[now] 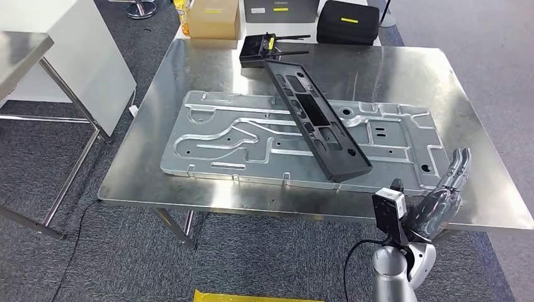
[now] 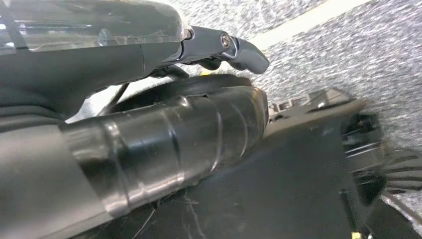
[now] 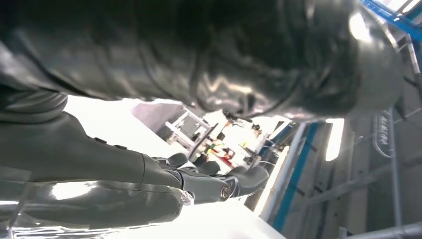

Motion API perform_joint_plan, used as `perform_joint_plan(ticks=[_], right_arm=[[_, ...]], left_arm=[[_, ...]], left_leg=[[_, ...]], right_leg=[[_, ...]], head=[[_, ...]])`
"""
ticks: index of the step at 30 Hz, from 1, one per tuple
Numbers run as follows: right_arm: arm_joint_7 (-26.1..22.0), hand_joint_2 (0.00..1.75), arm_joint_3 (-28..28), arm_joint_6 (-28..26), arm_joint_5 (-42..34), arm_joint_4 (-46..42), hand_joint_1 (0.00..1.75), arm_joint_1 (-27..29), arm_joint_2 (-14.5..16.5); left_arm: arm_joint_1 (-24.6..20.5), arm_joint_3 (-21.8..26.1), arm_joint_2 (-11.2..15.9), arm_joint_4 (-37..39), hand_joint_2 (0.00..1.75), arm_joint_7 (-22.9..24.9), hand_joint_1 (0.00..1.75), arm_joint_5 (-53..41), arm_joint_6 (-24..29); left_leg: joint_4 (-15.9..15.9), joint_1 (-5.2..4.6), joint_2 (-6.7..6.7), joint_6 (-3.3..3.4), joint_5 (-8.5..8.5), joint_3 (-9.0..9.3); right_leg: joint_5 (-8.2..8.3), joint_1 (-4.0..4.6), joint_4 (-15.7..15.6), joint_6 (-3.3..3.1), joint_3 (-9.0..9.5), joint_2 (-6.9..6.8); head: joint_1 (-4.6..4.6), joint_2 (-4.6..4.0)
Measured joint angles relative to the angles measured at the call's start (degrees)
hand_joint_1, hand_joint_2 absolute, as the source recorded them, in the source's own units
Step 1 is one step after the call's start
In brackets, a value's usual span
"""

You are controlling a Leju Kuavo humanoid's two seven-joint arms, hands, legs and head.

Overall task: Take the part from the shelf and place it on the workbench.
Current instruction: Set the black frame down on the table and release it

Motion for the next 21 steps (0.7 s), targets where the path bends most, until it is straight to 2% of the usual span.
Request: perform_joint_plan(ticks=[2, 3, 4, 5, 7, 8, 9, 10, 11, 12, 13, 14, 15, 16, 18, 19, 20, 21], right_arm=[[0.34, 0.0, -0.01, 0.0, -0.32, 0.04, 0.0, 0.04, -0.04], [0.51, 0.0, -0.01, 0.01, -0.47, 0.08, 0.0, 0.08, -0.09], [0.66, 0.0, -0.01, 0.01, -0.55, 0.13, 0.0, 0.13, -0.15], [0.72, 0.0, -0.01, 0.01, -0.57, 0.16, 0.0, 0.2, -0.2], [0.88, 0.0, -0.01, 0.01, -0.76, 0.25, 0.0, 0.31, -0.26], [1.16, 0.0, -0.01, 0.01, -1.1, 0.34, 0.0, 0.43, -0.31], [1.6, 0.0, -0.01, 0.01, -1.61, 0.46, 0.0, 0.61, -0.36], [2.19, 0.0, -0.01, 0.01, -2.27, 0.64, 0.0, 0.89, -0.43], [2.8, 0.0, -0.01, 0.01, -3.03, 0.88, 0.0, 1.2, -0.49], [3.29, 0.0, -0.01, 0.01, -3.76, 1.14, 0.0, 1.47, -0.56], [3.69, 0.0, -0.01, 0.01, -4.45, 1.42, 0.0, 1.71, -0.65], [4.1, 0.0, -0.01, 0.01, -5.06, 1.73, 0.0, 1.91, -0.73], [4.61, 0.0, -0.05, 0.0, -5.58, 2.14, 0.0, 2.2, -0.81], [5.29, 0.0, -0.16, 0.0, -6.02, 2.64, 0.0, 2.6, -0.91], [7.04, 0.0, -0.58, 0.0, -7.15, 4.17, 0.0, 3.65, -1.11], [7.92, 0.0, -0.81, 0.01, -7.98, 5.23, 0.0, 4.12, -1.27], [8.78, 0.0, -1.01, 0.03, -9.16, 6.59, 0.0, 4.55, -1.51], [9.53, 0.0, -1.16, 0.09, -10.67, 8.28, 0.0, 4.95, -1.86]], left_arm=[[0.02, 0.04, -0.03, 0.01, 0.0, -0.01, 0.0, -0.15, 0.0], [0.01, 0.07, -0.05, 0.01, 0.0, 0.0, 0.0, -0.17, 0.01], [-0.02, 0.09, -0.06, 0.02, 0.0, 0.01, 0.0, -0.18, 0.01], [-0.04, 0.11, -0.07, 0.02, 0.0, 0.01, 0.0, -0.18, 0.01], [-0.09, 0.13, -0.08, 0.02, 0.0, 0.01, 0.0, -0.19, 0.01], [-0.08, 0.16, -0.08, 0.02, 0.0, 0.01, 0.0, -0.19, 0.01], [-0.07, 0.2, -0.08, 0.02, 0.0, 0.01, 0.0, -0.2, 0.01], [-0.06, 0.27, -0.08, 0.02, 0.0, 0.01, 0.0, -0.2, 0.01], [-0.05, 0.36, -0.08, 0.02, 0.0, 0.01, 0.0, -0.2, 0.01], [-0.06, 0.49, -0.08, 0.02, 0.0, 0.01, 0.0, -0.21, 0.01], [-0.06, 0.65, -0.11, 0.02, 0.0, 0.01, 0.0, -0.21, 0.01], [-0.07, 0.83, -0.15, 0.02, 0.0, 0.02, 0.0, -0.22, 0.01], [-0.09, 1.01, -0.19, 0.02, 0.0, 0.04, 0.0, -0.22, 0.03], [-0.09, 1.16, -0.23, 0.02, 0.0, 0.07, 0.0, -0.22, 0.06], [0.0, 1.43, -0.25, 0.03, 0.0, 0.18, 0.0, -0.21, 0.13], [0.05, 1.57, -0.25, 0.03, 0.0, 0.27, 0.0, -0.2, 0.18], [0.09, 1.75, -0.24, 0.04, 0.0, 0.36, 0.0, -0.2, 0.24], [0.09, 2.0, -0.23, 0.04, 0.0, 0.5, 0.0, -0.2, 0.33]], left_leg=[[-0.85, -0.22, -0.08, 1.05, 0.1, -0.1], [-0.96, -0.22, 0.09, 1.61, 0.65, -0.53], [-1.05, -0.21, 0.26, 2.25, 1.36, -1.11], [-1.16, -0.17, 0.45, 2.79, 2.13, -1.84], [-1.14, -0.26, 0.7, 3.38, 3.53, -3.43], [-1.06, -0.35, 0.75, 3.44, 4.25, -4.32], [-0.95, -0.44, 0.78, 3.43, 4.94, -5.23], [-0.8, -0.51, 0.77, 3.37, 5.61, -6.26], [-0.63, -0.58, 0.76, 3.27, 6.24, -7.24], [-0.44, -0.63, 0.74, 3.14, 6.8, -8.07], [-0.24, -0.75, 0.72, 2.96, 7.3, -8.78], [-0.09, -0.83, 0.71, 2.71, 7.77, -9.25], [-0.05, -0.86, 0.72, 2.4, 8.25, -9.49], [-0.14, -0.8, 0.75, 2.01, 8.76, -9.6], [-0.36, -0.58, 0.69, 1.21, 9.46, -9.76], [0.12, -0.49, 0.61, 0.88, 8.61, -10.07], [1.54, -0.44, 0.51, 0.62, 6.59, -10.6], [4.06, -0.33, 0.44, 0.43, 3.55, -11.28]], right_leg=[[0.94, 0.0, -0.18, 0.81, -0.14, -0.03], [0.71, -0.12, -0.03, 1.17, -0.39, 0.03], [-0.61, -0.25, 0.76, 1.47, -0.87, 0.11], [-3.02, -0.37, 2.52, 1.73, -1.58, 0.22], [-9.2, -0.48, 8.9, 2.11, -3.24, 0.37], [-10.97, -0.5, 12.46, 2.26, -3.78, 0.41], [-11.38, -0.5, 15.09, 2.35, -3.84, 0.43], [-10.5, -0.49, 16.05, 2.32, -3.01, 0.43], [-8.99, -0.47, 14.9, 2.16, -1.13, 0.44], [-7.78, -0.43, 11.85, 1.88, 1.7, 0.45], [-7.49, -0.26, 7.55, 1.47, 5.15, 0.45], [-7.92, -0.1, 3.45, 1.13, 8.08, 0.42], [-8.51, 0.14, 0.42, 0.8, 10.01, 0.41], [-8.94, 0.39, -1.31, 0.51, 10.87, 0.39], [-7.97, 0.45, -2.18, -0.16, 10.38, 0.22], [-7.27, 0.36, -2.44, -0.61, 9.91, 0.12], [-6.44, 0.21, -2.72, -1.04, 9.26, 0.02], [-5.64, 0.12, -2.84, -1.34, 8.48, -0.07]], head=[[0.06, 0.0], [0.07, 0.0], [0.07, 0.0], [0.06, 0.0], [0.06, 0.0], [0.05, 0.0], [0.04, 0.0], [0.04, 0.0], [0.04, 0.0], [0.04, 0.0], [0.04, 0.0], [-0.02, 0.0], [-0.01, 0.0], [-0.03, 0.0], [0.05, 0.0], [0.05, 0.0], [0.01, 0.0], [-0.05, 0.0]])
